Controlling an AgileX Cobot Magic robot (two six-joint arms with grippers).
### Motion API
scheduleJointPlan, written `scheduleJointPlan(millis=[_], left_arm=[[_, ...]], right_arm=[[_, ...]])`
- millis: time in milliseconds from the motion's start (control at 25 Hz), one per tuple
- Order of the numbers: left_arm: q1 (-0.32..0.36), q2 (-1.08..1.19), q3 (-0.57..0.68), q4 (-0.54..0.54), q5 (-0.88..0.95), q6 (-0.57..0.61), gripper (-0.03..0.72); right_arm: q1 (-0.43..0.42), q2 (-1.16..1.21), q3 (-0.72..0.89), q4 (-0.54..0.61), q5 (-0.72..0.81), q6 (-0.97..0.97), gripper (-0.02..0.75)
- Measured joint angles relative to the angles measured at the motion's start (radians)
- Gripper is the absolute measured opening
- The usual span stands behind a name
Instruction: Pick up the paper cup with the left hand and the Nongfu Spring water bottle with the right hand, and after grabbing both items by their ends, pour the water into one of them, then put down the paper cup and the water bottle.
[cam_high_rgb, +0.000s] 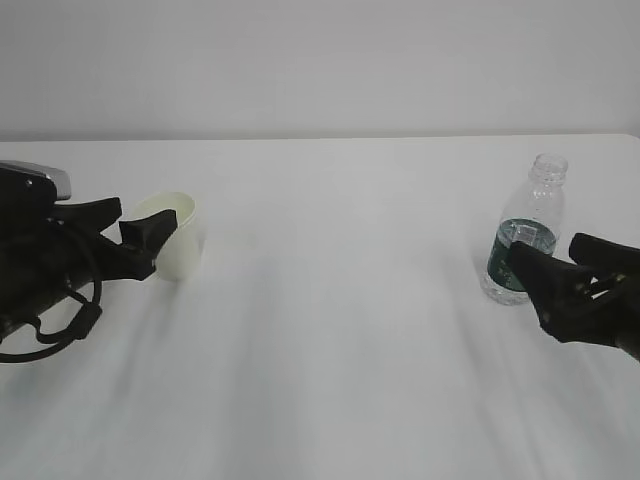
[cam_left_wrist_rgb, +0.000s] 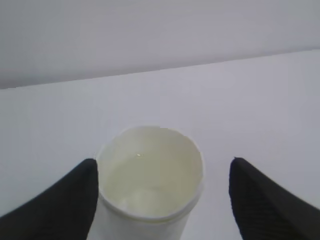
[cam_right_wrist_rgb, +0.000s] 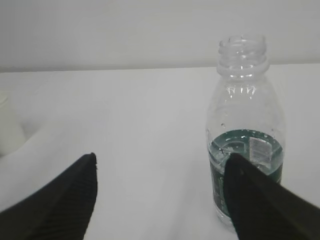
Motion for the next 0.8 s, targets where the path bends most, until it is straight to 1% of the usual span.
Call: scheduleJointPlan(millis=[200,600,800], left_arm=[[0.0,-0.05,0.03,-0.002,0.0,0.0,0.584],[0.0,-0.168,0.051,-0.015,0.0,0.0,0.57],[0.0,-0.24,0.053,-0.021,0.005,0.0,0.568]], right_arm=[[0.0,-0.063,-0.021,0.0,0.048,0.002,0.588],[0.0,-0.188,-0.117,-0.005,0.242,0.004,0.588],[0.0,-0.259,-0.173,-0.008,0.371,0.004,0.588]])
